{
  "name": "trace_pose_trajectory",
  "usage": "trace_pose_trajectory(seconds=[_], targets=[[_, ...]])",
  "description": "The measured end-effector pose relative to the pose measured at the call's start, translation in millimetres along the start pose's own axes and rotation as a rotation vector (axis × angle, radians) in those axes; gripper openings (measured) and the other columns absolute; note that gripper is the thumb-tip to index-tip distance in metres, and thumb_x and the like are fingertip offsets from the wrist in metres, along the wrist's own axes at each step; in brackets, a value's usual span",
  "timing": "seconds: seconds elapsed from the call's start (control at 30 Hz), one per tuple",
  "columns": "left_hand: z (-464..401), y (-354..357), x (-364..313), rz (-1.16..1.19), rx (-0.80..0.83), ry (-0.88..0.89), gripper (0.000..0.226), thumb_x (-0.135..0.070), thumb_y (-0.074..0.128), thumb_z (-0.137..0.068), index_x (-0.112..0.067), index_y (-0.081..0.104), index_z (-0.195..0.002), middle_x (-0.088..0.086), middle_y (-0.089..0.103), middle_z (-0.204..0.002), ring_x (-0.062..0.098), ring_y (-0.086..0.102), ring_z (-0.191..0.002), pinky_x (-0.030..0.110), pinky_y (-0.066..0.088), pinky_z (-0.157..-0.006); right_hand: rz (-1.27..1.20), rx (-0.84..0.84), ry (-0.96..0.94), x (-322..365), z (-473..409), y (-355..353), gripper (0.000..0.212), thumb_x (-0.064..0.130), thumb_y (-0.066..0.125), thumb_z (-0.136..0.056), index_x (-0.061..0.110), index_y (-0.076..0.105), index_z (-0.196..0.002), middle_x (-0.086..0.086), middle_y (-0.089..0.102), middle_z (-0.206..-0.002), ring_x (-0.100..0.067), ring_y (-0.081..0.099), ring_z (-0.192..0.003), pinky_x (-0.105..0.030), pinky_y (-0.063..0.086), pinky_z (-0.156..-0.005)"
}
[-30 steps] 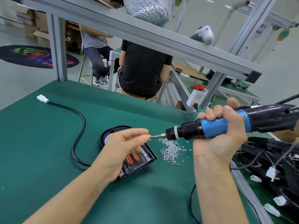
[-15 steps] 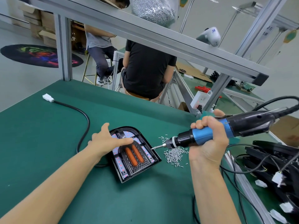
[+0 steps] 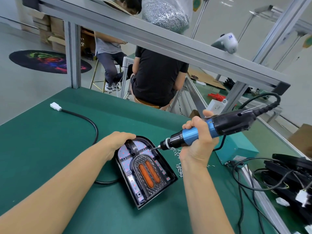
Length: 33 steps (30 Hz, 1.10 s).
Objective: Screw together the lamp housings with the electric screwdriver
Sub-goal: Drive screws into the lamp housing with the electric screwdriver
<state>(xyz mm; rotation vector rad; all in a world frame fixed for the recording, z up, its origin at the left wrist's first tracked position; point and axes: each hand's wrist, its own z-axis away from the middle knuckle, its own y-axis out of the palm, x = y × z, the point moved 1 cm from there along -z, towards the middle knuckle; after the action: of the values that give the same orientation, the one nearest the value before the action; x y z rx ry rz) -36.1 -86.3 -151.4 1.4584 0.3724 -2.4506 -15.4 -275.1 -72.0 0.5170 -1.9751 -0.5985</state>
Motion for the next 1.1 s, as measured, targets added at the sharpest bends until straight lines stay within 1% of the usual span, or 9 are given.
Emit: trace_pose_trajectory(seconds=[0.1, 0.17, 0.3, 0.4, 0.6, 0.7, 0.83, 0.9, 1.1], targets=[[4.4, 0.3, 2.7, 0.053, 0.055, -0.008, 0.058, -0.033, 0.075, -0.078, 0.002, 0.058, -0.121, 0.017, 0.066, -0.112, 0.034, 0.063, -0.101, 0.045, 0.046, -0.098, 0.019, 0.006, 0.002, -2.7, 0.8, 2.4, 0.028, 0.001, 0.060, -0.069, 0.016, 0.057, -0.092, 0.002, 0.052, -0.053, -0.017, 0.050, -0.052, -0.027, 0.046, -0.058], [5.0, 1.7, 3.6, 0.051, 0.057, 0.014, 0.072, -0.033, 0.084, -0.066, 0.002, 0.057, -0.123, 0.019, 0.057, -0.129, 0.037, 0.053, -0.119, 0.048, 0.040, -0.103, 0.028, 0.011, -0.003, -3.4, 0.7, 3.7, 0.028, 0.000, 0.060, -0.069, 0.015, 0.056, -0.094, 0.002, 0.053, -0.054, -0.016, 0.050, -0.052, -0.026, 0.046, -0.059], [3.1, 6.5, 3.3, 0.052, 0.004, 0.082, 0.053, -0.022, 0.082, -0.069, -0.003, 0.063, -0.114, 0.008, 0.055, -0.130, 0.023, 0.045, -0.107, 0.034, 0.033, -0.087, 0.044, 0.027, -0.014, -3.6, 0.3, 7.7, 0.027, 0.000, 0.060, -0.069, 0.020, 0.061, -0.088, 0.001, 0.053, -0.056, -0.017, 0.050, -0.053, -0.028, 0.046, -0.060], [2.4, 8.8, 3.6, 0.068, -0.020, 0.114, 0.047, -0.019, 0.081, -0.070, -0.002, 0.066, -0.111, 0.008, 0.057, -0.124, 0.025, 0.048, -0.111, 0.034, 0.034, -0.088, 0.059, 0.042, -0.014, -4.4, 0.4, 10.0, 0.027, 0.001, 0.061, -0.070, 0.024, 0.063, -0.083, 0.000, 0.052, -0.057, -0.017, 0.050, -0.053, -0.030, 0.047, -0.062], [6.4, 9.4, 5.0, 0.042, -0.038, 0.141, 0.039, -0.017, 0.078, -0.072, 0.011, 0.066, -0.096, 0.009, 0.057, -0.087, 0.024, 0.049, -0.084, 0.035, 0.043, -0.076, 0.079, 0.033, 0.002, -8.9, 1.6, 12.8, 0.027, 0.002, 0.062, -0.069, 0.026, 0.065, -0.078, -0.004, 0.052, -0.056, -0.019, 0.049, -0.055, -0.033, 0.046, -0.066], [7.8, 9.2, 5.7, 0.044, -0.041, 0.142, 0.038, -0.016, 0.076, -0.072, 0.013, 0.065, -0.095, 0.011, 0.057, -0.084, 0.024, 0.050, -0.079, 0.035, 0.045, -0.076, 0.087, 0.038, 0.002, -10.1, 1.0, 14.4, 0.026, 0.000, 0.061, -0.070, 0.020, 0.061, -0.087, 0.002, 0.053, -0.054, -0.018, 0.050, -0.054, -0.033, 0.045, -0.067], [6.8, 9.7, 6.5, 0.054, -0.032, 0.150, 0.036, -0.016, 0.076, -0.073, 0.012, 0.066, -0.094, 0.010, 0.056, -0.085, 0.024, 0.047, -0.081, 0.033, 0.041, -0.075, 0.101, 0.044, 0.008, -10.7, 0.9, 16.1, 0.026, 0.001, 0.062, -0.069, 0.025, 0.065, -0.079, -0.002, 0.052, -0.055, -0.020, 0.049, -0.055, -0.034, 0.045, -0.068], [6.8, 10.1, 6.4, 0.050, -0.029, 0.154, 0.033, -0.016, 0.076, -0.074, 0.009, 0.067, -0.092, 0.009, 0.053, -0.087, 0.023, 0.044, -0.081, 0.030, 0.038, -0.068, 0.112, 0.051, 0.009, -10.9, 1.2, 16.6, 0.027, 0.001, 0.062, -0.068, 0.026, 0.065, -0.077, -0.004, 0.052, -0.056, -0.020, 0.049, -0.055, -0.034, 0.045, -0.067], [7.5, 12.0, 6.0, 0.057, -0.061, 0.162, 0.022, -0.016, 0.075, -0.075, 0.001, 0.071, -0.088, 0.011, 0.065, -0.094, 0.029, 0.055, -0.096, 0.035, 0.041, -0.085, 0.140, 0.091, 0.009, -11.4, 1.7, 21.0, 0.029, 0.003, 0.062, -0.068, 0.030, 0.069, -0.074, -0.005, 0.051, -0.055, -0.028, 0.049, -0.067, -0.033, 0.046, -0.064]])
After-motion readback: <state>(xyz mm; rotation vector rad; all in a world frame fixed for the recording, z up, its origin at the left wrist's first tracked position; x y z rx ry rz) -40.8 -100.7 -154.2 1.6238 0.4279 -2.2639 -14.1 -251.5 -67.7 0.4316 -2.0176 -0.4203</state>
